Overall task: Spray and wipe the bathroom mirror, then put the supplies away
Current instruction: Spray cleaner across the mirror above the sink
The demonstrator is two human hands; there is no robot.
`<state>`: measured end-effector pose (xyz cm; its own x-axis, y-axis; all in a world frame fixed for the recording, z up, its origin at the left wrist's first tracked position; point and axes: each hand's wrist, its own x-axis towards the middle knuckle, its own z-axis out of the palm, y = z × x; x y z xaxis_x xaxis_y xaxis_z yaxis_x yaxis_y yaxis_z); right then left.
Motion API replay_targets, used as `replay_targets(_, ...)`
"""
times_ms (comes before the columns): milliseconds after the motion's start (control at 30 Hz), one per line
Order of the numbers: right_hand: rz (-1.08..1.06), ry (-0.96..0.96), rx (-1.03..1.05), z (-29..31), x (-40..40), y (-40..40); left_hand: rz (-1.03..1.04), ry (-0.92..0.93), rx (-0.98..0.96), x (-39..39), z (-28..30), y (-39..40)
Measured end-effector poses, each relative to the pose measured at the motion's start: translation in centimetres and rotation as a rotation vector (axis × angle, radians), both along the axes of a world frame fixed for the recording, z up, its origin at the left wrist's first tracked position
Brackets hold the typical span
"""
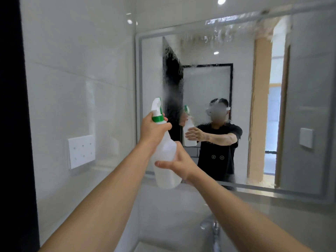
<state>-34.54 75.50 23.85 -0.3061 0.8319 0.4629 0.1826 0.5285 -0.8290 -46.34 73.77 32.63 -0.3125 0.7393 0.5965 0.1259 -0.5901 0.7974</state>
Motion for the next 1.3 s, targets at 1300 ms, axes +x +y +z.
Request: replay_targets(1300,-0.36,0.027,0.246,11.1,17.2,-5.0,-0.366,0.115,0.258,17.3,11.3,-1.9)
